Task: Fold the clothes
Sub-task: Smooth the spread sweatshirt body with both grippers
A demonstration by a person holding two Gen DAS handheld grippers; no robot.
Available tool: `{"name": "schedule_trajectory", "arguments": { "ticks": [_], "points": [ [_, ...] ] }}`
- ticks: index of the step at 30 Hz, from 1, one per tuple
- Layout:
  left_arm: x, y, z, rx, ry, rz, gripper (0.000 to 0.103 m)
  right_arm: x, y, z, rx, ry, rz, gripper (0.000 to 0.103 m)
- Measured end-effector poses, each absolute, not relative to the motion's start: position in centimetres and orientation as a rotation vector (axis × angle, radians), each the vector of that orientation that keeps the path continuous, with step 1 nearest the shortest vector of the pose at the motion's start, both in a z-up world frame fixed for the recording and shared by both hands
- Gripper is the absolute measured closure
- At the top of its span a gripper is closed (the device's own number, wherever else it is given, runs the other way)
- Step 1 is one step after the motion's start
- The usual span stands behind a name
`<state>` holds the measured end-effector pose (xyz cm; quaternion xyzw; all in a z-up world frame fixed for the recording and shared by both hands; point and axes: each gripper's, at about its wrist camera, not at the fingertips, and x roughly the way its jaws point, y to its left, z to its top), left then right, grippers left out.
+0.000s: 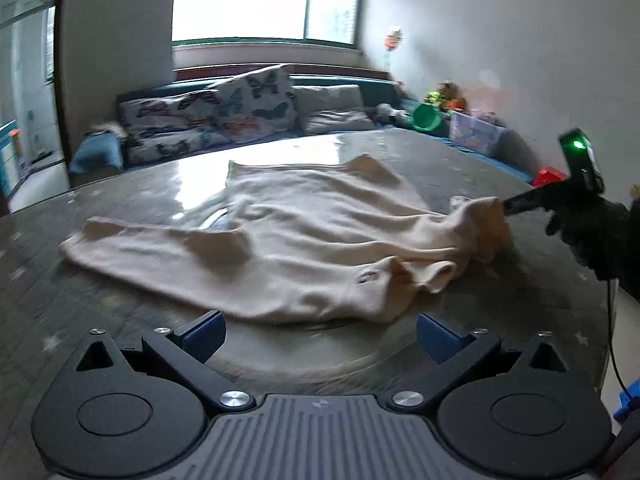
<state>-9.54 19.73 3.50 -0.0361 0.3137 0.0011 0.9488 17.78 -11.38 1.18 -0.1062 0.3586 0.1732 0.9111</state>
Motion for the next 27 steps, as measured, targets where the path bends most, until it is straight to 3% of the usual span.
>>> {"name": "schedule_trajectory", "arguments": {
  "ticks": [6,14,22,27],
  "points": [
    [-6.9,17.8,2.7,-0.048,0.65,-0.066,0.0,18.8,-11.0,1.5,-0.315,0.692,0.281,0.096],
    [-3.8,15.9,1.3,-0.009,0.692,-0.104,0.0,18.7,-13.1,3.0,-0.344,0.637,0.172,0.089],
    [-3.0,15.2,0.2,0.051,0.682,-0.098,0.001,9.9,-7.6,4.1,-0.444,0.592,0.694,0.071],
    [-2.8,15.4,0.1,0.082,0.676,-0.098,0.007,3.9,-2.5,3.2,-0.638,0.511,0.968,0.071]
  ]
}}
